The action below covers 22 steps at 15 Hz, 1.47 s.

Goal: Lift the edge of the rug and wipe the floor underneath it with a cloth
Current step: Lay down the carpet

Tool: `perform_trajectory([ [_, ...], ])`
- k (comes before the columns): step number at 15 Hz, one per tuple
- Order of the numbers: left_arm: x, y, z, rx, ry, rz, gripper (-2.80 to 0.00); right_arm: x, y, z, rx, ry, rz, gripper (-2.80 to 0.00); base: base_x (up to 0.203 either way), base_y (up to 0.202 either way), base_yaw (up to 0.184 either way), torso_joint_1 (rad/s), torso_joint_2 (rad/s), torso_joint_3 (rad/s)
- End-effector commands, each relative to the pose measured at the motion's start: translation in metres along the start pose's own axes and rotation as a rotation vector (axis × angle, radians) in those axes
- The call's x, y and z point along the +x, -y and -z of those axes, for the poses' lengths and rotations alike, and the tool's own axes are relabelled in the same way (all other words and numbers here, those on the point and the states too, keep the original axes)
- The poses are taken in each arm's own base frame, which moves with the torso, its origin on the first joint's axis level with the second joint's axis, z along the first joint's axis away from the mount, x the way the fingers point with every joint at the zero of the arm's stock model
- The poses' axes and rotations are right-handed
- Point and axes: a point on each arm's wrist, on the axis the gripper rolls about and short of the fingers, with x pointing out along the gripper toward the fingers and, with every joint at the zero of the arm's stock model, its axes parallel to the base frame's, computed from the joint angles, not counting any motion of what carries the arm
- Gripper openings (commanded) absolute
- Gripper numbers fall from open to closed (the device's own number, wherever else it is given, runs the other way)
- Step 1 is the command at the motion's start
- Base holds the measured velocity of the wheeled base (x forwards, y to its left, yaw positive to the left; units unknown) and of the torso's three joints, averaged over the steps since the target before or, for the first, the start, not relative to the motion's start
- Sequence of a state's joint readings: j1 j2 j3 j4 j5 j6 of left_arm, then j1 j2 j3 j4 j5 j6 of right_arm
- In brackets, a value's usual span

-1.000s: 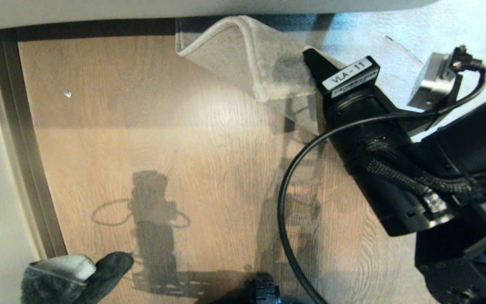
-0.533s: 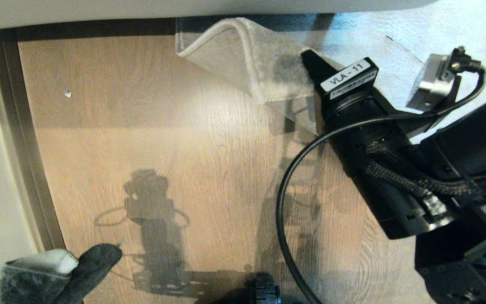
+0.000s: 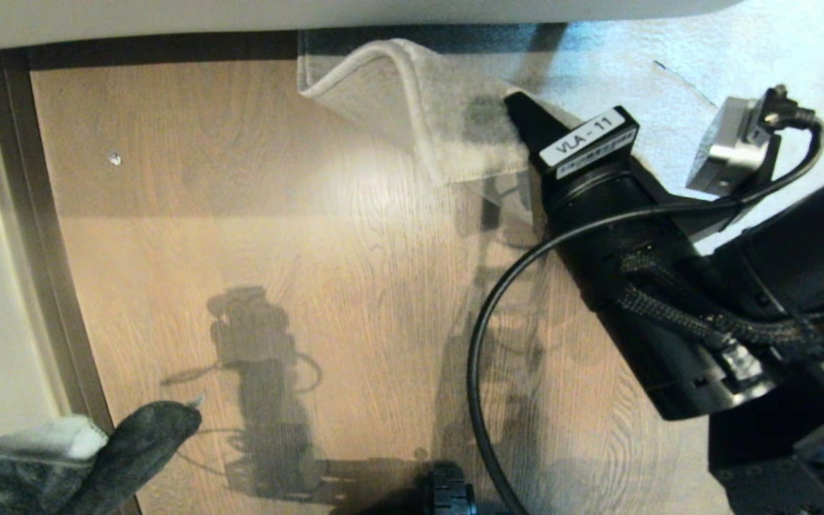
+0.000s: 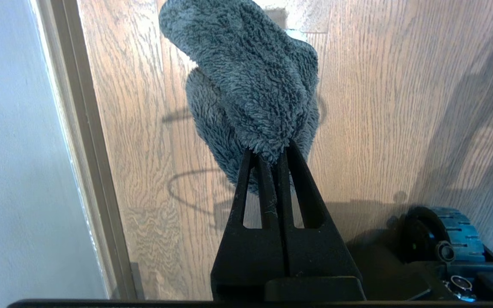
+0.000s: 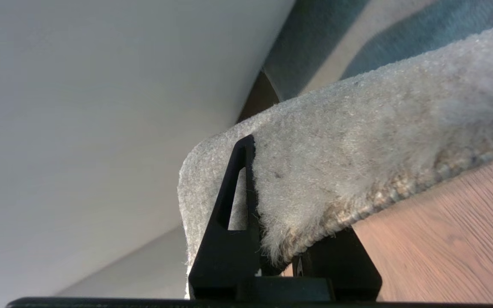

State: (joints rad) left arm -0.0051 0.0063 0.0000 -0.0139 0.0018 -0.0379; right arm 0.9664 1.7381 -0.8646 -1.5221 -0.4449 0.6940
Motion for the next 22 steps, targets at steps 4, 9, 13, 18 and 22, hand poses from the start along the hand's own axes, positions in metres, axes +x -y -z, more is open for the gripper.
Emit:
perform_trajectory([
  [4, 0.000, 0.000, 0.000, 0.000, 0.008, 0.000, -2.80, -0.007, -0.002, -0.002, 0.023, 0.013, -0.009, -2.80, 0.000, 0.000, 0.000, 0.000, 0.00, 0.000],
  [9, 0.000, 0.000, 0.000, 0.000, 0.008, 0.001, -2.80, -0.015, 0.000, -0.003, 0.011, -0.007, 0.001, -2.80, 0.000, 0.000, 0.000, 0.000, 0.00, 0.000],
  [13, 0.000, 0.000, 0.000, 0.000, 0.008, -0.001, -2.80, -0.036, 0.004, -0.008, -0.008, -0.055, 0.031, -2.80, 0.000, 0.000, 0.000, 0.000, 0.00, 0.000],
  [18, 0.000, 0.000, 0.000, 0.000, 0.008, -0.001, -2.80, -0.038, 0.006, -0.006, -0.017, -0.062, 0.044, -2.80, 0.000, 0.000, 0.000, 0.000, 0.00, 0.000],
  [22, 0.000, 0.000, 0.000, 0.000, 0.008, -0.001, -2.80, -0.039, 0.006, -0.007, -0.037, -0.063, 0.041, -2.80, 0.000, 0.000, 0.000, 0.000, 0.00, 0.000],
])
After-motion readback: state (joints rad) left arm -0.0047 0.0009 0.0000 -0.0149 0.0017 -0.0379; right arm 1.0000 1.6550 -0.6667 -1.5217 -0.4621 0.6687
